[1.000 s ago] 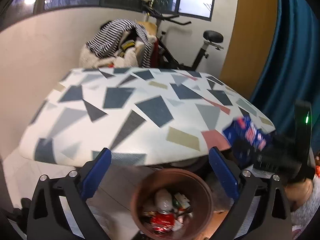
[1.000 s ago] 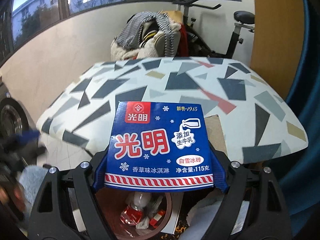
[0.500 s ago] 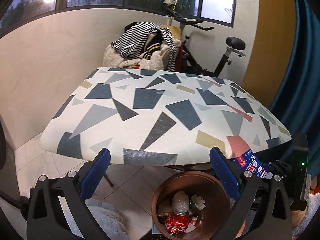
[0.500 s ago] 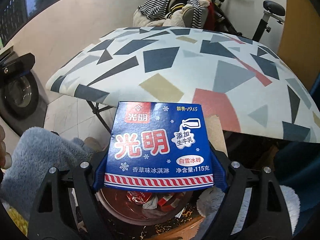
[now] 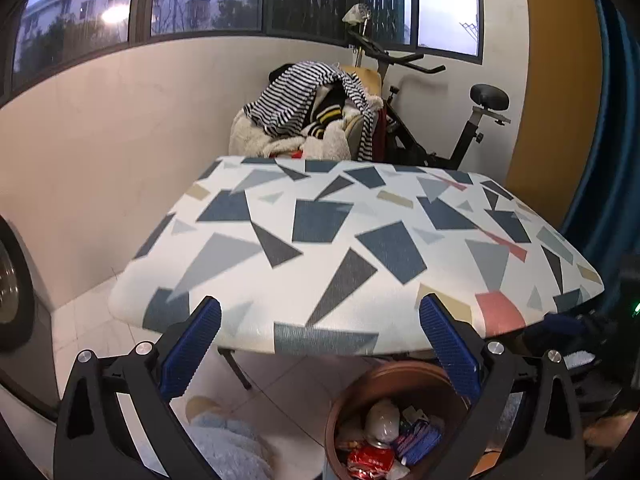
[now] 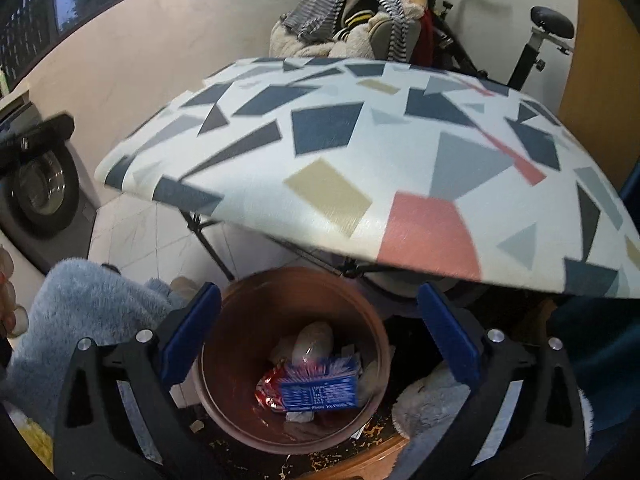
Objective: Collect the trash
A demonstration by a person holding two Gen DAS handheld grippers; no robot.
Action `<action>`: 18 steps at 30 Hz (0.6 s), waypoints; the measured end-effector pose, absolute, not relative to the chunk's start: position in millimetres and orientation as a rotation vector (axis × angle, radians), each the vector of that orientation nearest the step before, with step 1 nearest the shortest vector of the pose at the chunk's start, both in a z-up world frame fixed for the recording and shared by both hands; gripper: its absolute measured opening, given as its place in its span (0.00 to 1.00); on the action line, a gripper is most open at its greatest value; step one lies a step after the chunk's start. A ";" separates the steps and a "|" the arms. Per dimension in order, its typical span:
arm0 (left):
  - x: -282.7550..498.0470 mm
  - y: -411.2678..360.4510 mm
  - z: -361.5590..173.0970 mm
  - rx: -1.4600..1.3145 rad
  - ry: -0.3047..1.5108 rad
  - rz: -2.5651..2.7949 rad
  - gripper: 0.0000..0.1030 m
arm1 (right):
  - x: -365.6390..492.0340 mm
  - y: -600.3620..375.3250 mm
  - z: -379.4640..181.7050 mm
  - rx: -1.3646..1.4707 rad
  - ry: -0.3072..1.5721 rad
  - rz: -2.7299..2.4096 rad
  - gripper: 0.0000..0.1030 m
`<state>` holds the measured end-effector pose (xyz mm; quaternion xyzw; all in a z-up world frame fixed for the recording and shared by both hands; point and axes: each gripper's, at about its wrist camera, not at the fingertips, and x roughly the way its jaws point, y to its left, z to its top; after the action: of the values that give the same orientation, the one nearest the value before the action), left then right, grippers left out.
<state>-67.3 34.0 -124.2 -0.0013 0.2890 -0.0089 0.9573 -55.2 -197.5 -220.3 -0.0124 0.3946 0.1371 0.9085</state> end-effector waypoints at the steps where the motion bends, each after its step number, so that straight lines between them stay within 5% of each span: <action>1: -65.9 32.7 -117.8 0.001 0.573 -0.018 0.94 | -54.0 -199.8 -212.1 -0.022 0.800 0.274 0.94; 18: -59.1 27.1 -14.5 -0.003 0.414 -0.029 0.94 | -52.2 -244.5 -75.0 -0.019 0.523 0.176 0.94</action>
<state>-59.1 27.1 -14.5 -0.0015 0.2054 -0.0145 0.9786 -52.2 -244.5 -75.0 -0.0094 0.2580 0.0867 0.9622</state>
